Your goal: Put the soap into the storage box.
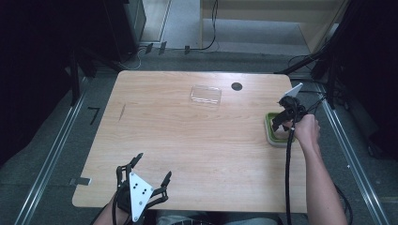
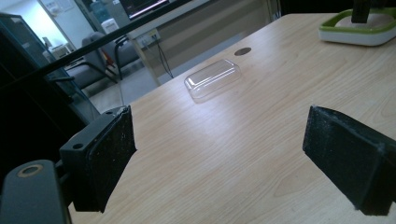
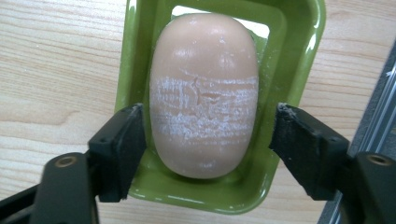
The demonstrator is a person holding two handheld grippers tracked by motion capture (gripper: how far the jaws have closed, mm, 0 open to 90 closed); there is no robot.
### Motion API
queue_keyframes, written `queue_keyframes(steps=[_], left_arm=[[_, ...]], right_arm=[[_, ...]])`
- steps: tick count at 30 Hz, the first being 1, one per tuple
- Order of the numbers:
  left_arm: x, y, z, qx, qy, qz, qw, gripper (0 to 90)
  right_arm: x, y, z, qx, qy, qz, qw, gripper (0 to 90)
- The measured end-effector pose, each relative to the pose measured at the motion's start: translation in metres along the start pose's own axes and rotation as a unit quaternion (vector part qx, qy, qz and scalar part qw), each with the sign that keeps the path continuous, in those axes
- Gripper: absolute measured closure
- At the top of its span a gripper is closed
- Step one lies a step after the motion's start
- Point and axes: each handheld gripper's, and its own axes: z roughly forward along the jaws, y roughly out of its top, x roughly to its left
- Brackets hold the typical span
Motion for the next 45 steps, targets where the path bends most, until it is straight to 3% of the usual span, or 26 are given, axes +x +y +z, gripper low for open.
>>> queue_keyframes(steps=[9,21,33,41,45], left_arm=[[0.002,-0.001,-0.003,-0.008,0.004,-0.009,0.9999,9.9],[0.0,0.0,-0.004,-0.009,0.002,-0.003,1.0,9.9],[0.0,0.0,-0.003,-0.008,0.0,0.0,1.0,9.9],[-0.001,0.0,-0.002,-0.008,-0.001,-0.001,1.0,9.9],[-0.001,0.0,-0.002,-0.007,-0.001,-0.001,1.0,9.9]], right_arm=[[0.009,-0.015,-0.012,-0.011,-0.004,-0.02,0.9997,15.3],[0.031,-0.045,-0.032,-0.032,-0.004,-0.06,0.9977,13.1],[0.047,-0.079,-0.035,-0.03,-0.005,-0.095,0.995,10.9],[0.059,-0.111,-0.031,-0.021,0.019,-0.127,0.9916,7.3],[0.063,-0.121,-0.028,-0.019,0.015,-0.136,0.9905,5.8]])
